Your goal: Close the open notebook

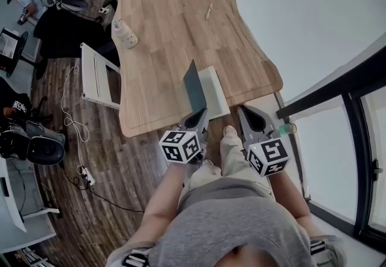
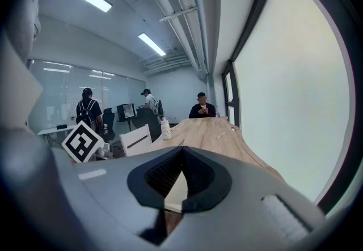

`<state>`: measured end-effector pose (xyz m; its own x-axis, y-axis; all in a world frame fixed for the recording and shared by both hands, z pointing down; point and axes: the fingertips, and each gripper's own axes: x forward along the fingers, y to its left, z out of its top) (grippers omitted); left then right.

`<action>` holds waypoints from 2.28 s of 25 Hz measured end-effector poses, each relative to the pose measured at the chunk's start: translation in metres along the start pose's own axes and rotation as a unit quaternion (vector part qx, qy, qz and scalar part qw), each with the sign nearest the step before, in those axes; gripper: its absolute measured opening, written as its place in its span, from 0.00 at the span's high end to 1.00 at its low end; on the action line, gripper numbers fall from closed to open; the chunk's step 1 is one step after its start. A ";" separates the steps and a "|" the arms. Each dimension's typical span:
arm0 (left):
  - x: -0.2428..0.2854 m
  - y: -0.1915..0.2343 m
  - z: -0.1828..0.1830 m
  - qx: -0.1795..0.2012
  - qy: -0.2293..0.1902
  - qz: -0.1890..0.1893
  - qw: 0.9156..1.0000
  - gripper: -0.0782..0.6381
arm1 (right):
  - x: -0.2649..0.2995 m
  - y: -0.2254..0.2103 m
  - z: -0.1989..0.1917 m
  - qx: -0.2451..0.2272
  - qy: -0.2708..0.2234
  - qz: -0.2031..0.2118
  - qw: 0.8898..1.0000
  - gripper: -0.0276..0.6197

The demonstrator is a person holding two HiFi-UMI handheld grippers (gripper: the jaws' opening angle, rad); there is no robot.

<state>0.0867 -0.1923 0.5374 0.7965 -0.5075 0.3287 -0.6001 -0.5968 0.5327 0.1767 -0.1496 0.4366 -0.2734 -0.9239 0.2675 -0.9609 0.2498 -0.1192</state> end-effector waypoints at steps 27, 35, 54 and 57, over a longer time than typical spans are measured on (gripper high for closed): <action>0.088 -0.014 -0.060 -0.003 0.114 -0.015 0.993 0.86 | 0.000 -0.061 -0.011 0.014 0.027 -0.032 0.999 0.95; 0.104 -0.011 -0.079 -0.009 0.139 -0.003 0.990 0.86 | 0.012 -0.069 -0.014 0.011 0.038 -0.020 0.999 0.95; 0.122 0.001 -0.108 -0.012 0.186 0.020 0.982 0.81 | 0.036 -0.080 -0.005 0.005 0.037 0.001 0.999 0.95; 0.122 0.001 -0.109 -0.012 0.186 0.018 0.982 0.80 | 0.036 -0.079 -0.006 0.006 0.037 0.002 0.999 0.95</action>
<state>0.1917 -0.1870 0.6625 0.7500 -0.2620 0.6073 -0.6293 -0.5653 0.5333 0.2422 -0.2008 0.4610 -0.2793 -0.8988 0.3378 -0.9596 0.2486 -0.1321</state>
